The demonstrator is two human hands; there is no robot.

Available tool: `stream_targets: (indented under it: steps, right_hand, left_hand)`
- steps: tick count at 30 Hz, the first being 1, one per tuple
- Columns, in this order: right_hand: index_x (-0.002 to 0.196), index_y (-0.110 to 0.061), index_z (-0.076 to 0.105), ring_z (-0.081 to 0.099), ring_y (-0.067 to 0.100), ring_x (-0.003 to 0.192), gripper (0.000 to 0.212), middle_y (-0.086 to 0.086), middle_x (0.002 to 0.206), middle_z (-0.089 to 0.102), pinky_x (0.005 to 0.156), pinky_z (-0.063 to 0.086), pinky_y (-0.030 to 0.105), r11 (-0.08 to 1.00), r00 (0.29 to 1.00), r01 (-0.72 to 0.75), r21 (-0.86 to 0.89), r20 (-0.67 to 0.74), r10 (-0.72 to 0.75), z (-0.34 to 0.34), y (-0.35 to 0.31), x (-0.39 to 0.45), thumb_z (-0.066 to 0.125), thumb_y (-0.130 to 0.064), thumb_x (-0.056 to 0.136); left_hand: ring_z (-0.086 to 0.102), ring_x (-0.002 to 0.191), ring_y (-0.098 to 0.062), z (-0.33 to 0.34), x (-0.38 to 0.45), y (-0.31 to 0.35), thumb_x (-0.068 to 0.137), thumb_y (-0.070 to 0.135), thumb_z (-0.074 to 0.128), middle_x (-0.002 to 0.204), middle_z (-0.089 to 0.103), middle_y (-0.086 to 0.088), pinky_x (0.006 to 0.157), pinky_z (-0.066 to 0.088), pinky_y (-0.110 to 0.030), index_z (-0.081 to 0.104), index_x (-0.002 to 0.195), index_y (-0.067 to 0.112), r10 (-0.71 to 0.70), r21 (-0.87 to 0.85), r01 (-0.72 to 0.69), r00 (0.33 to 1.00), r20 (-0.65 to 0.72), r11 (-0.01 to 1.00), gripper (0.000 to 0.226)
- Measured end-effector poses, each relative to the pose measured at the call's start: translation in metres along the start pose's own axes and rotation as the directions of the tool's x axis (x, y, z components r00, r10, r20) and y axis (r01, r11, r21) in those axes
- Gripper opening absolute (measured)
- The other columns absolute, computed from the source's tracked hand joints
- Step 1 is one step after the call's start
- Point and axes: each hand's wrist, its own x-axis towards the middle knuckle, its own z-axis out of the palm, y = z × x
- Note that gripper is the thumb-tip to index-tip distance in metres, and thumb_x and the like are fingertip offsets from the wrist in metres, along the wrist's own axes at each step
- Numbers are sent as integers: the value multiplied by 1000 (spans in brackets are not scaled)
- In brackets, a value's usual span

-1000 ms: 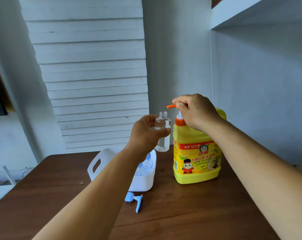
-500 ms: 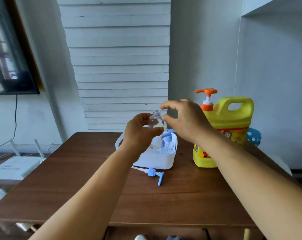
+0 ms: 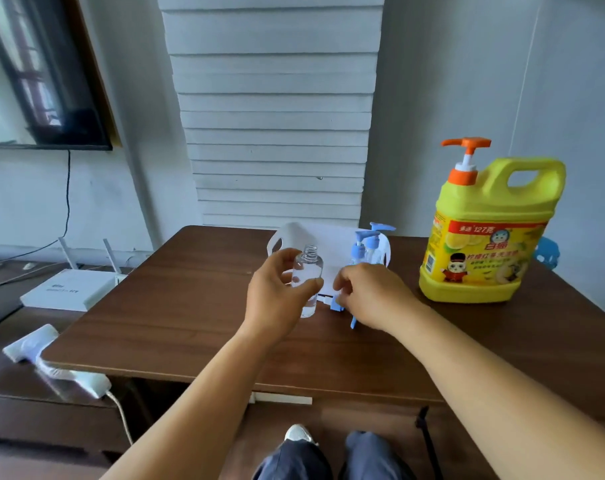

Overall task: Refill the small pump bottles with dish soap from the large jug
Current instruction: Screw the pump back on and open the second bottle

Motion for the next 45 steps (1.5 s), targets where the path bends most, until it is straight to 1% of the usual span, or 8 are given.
stream_targets:
  steps: [11, 21, 26, 31, 35, 39, 43, 45]
  right_hand:
    - [110, -20, 62, 53, 25, 108, 25, 6, 110, 64, 82, 50, 35, 993, 994, -88, -84, -65, 83, 31, 5, 3, 59, -28, 87]
    - [101, -20, 67, 56, 15, 80, 21, -9, 74, 58, 58, 38, 22, 952, 980, -130, 278, -111, 166, -12, 2, -2, 63, -27, 83]
    - [88, -16, 68, 50, 7, 59, 10, -7, 63, 54, 58, 40, 22, 856, 978, -33, 516, -161, 135, -45, -4, -12, 69, -24, 81]
    - [89, -12, 71, 54, 9, 59, 13, -3, 64, 59, 66, 47, 28, 793, 991, 14, 609, -116, 71, -56, -8, -15, 71, -21, 79]
    - [89, -15, 68, 61, 10, 70, 25, 5, 82, 64, 67, 51, 21, 477, 997, 39, 878, -69, 44, -58, -4, -15, 71, -37, 76]
    - [92, -16, 70, 64, 4, 72, 76, -5, 81, 71, 70, 54, 14, 149, 992, 60, 987, -42, -115, -49, -5, -6, 88, -56, 30]
    - [87, -19, 76, 64, 2, 76, 43, -7, 83, 72, 77, 51, 12, 26, 971, 106, 994, -98, -220, -47, -20, 3, 87, -36, 49]
    - [87, -19, 74, 64, 4, 77, 21, -5, 83, 70, 81, 50, 18, 81, 976, 143, 986, -127, -174, -48, -30, 7, 80, -13, 67]
  left_hand:
    - [63, 98, -11, -3, -4, -22, 77, 15, 75, 106, 61, 14, 84, 51, -23, 48, 110, 34, 7, -58, -7, 1000, 9, 998, 47]
    - [46, 120, 1, -15, 1, -17, 73, 20, 77, 132, 49, 17, 90, 36, -6, 37, 136, 32, 149, 131, -161, 985, 91, 978, 75]
    - [32, 134, -6, -12, 8, 8, 80, 24, 71, 136, 50, 15, 105, 21, -12, 49, 133, 30, 420, 368, -450, 893, 164, 813, 58]
    - [50, 117, -9, -2, 18, 25, 81, 18, 70, 105, 71, 6, 95, 35, -18, 72, 102, 20, 494, 358, -481, 867, 62, 800, 21]
    - [56, 93, 0, -3, 21, 35, 81, 25, 70, 95, 69, 10, 78, 39, -8, 74, 96, 23, 380, 278, -370, 925, 19, 887, 16]
    - [55, 69, 17, -6, 26, 37, 81, 27, 70, 82, 65, 18, 63, 36, 3, 73, 93, 23, 214, 135, -215, 977, 20, 967, 13]
    - [62, 78, 3, -11, 34, 36, 81, 30, 70, 86, 69, 14, 66, 42, -4, 73, 94, 19, 158, 14, -157, 987, -18, 987, 18]
    - [61, 81, -2, -14, 36, 37, 80, 32, 71, 88, 71, 10, 70, 43, -13, 74, 96, 17, 131, -28, -131, 991, -29, 991, 22]
